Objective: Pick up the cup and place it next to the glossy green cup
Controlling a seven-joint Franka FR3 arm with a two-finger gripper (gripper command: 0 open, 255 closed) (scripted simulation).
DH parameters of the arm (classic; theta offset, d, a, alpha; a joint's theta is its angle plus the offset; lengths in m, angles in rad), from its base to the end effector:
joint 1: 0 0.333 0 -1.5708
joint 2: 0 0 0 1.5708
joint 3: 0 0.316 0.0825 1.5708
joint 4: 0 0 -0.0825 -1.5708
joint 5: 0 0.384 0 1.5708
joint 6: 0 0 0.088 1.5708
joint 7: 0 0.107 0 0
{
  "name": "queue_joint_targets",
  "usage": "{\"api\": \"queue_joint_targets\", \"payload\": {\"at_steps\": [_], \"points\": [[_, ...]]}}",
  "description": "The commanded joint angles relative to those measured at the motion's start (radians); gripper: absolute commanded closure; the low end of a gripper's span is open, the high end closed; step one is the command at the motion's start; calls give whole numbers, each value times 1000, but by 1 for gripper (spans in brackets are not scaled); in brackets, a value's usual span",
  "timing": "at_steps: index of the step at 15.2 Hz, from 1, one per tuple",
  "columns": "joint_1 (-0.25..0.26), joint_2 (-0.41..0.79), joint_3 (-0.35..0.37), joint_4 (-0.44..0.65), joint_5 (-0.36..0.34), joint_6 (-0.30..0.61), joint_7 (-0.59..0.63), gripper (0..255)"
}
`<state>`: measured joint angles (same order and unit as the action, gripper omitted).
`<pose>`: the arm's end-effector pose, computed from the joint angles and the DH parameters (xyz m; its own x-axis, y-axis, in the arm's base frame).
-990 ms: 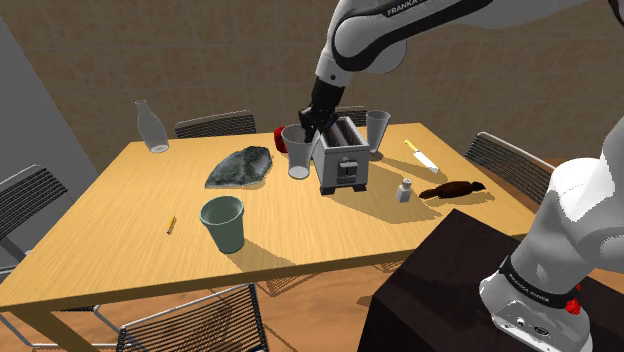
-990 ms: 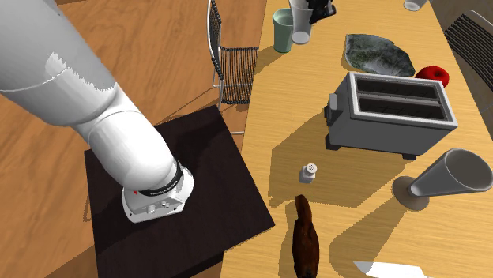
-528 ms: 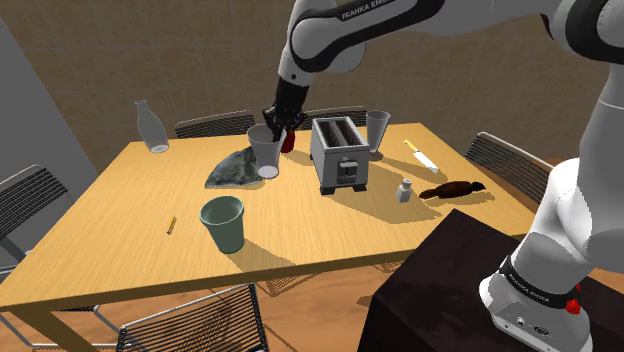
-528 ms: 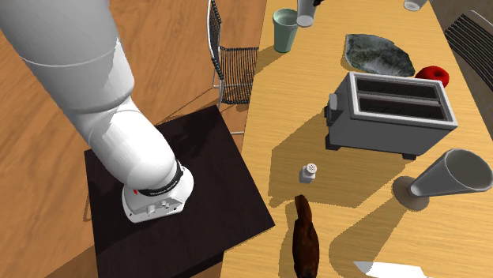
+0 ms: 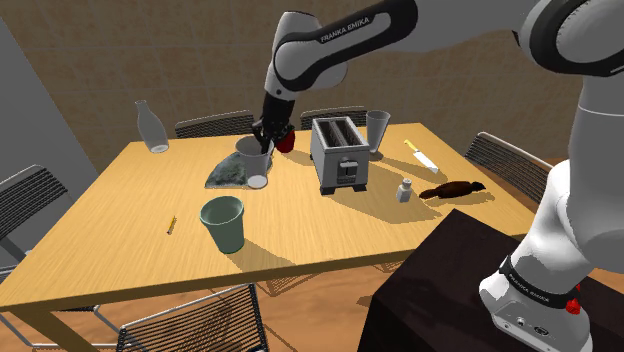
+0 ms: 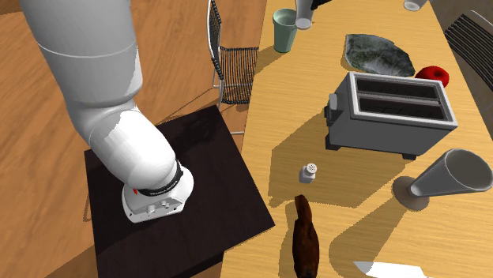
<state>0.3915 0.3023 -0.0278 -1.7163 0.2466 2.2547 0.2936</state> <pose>0.6191 0.2446 0.4355 0.9858 -0.0805 0.1474 -0.0389 -0.9632 -0.2661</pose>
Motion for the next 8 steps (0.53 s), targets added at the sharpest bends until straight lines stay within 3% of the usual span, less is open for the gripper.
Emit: {"api": "queue_joint_targets", "payload": {"at_steps": [1,8], "points": [[0,9,1,-14,4,24,-6,255],[-2,44,7,-60,21,103,-28,255]]}}
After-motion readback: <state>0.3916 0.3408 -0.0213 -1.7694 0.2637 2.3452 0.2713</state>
